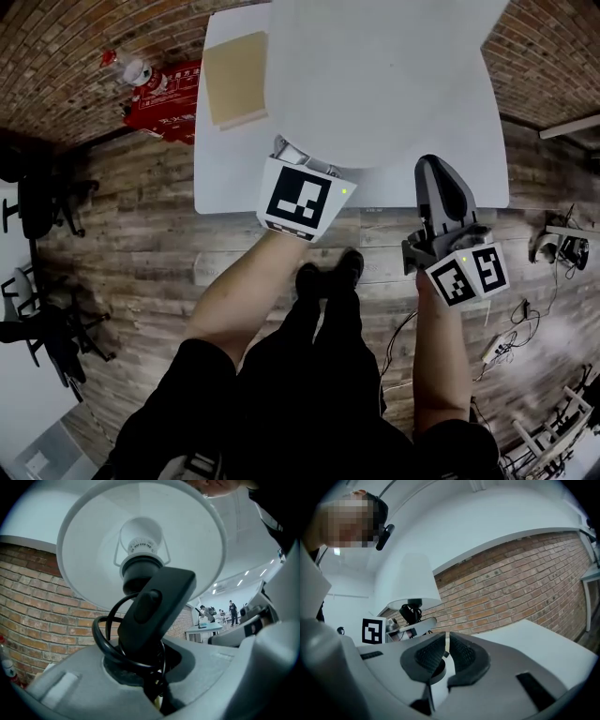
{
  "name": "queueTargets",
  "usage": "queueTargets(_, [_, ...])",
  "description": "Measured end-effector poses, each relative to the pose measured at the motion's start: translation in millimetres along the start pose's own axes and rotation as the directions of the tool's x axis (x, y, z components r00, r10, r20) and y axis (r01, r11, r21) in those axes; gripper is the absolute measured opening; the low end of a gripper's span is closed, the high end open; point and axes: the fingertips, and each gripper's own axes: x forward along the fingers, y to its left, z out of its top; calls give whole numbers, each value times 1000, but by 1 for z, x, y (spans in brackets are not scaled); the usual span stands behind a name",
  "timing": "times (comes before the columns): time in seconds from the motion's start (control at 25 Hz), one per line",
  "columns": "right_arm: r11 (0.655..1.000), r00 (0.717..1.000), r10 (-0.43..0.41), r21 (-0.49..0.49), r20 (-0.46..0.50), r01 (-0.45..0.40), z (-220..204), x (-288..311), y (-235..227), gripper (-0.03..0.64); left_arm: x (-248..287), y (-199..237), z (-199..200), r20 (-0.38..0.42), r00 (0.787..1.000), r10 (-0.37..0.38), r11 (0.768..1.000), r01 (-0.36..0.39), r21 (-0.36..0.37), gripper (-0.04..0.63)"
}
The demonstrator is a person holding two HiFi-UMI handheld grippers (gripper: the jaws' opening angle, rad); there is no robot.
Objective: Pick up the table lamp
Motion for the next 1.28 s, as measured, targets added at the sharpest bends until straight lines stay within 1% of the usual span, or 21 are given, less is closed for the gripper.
queueTargets(0.2, [1000,1000,21,-23,14,-20,44,-8,18,37,-23,-1,42,-3,1000,30,999,-30,-11,49])
queueTargets(0.4, [999,999,41,-20,5,-41,70,-20,28,37,-45,1,82,-11,998,60,998,-60,18,49])
queueTargets(0.52, [998,998,53,-31,-23,-54,81,-28,32,37,-57,2,102,-20,997,79,996,-78,31,49])
queueTargets(0.68, [994,995,65,-87,-71,-71,91,-38,35,35,-72,-2,115,-47,993,104,994,-103,28,49])
queueTargets(0.76, [990,993,88,-107,-78,-96,99,-44,40,35,-79,-4,119,-59,991,121,993,-121,15,49])
queueTargets(0.92, [983,986,153,-90,-63,-158,117,-54,47,35,-93,-8,131,-73,982,174,985,-174,-4,49])
queueTargets(1.08, [972,975,216,-90,-45,-219,130,-68,54,35,-108,-20,142,-75,975,211,977,-210,27,49])
queueTargets(1.16, [969,972,232,-79,-48,-235,132,-75,55,35,-115,-25,146,-73,971,228,973,-225,39,49])
queueTargets(1.28, [969,970,237,-65,-50,-240,133,-84,56,35,-127,-29,149,-67,968,242,970,-240,30,49])
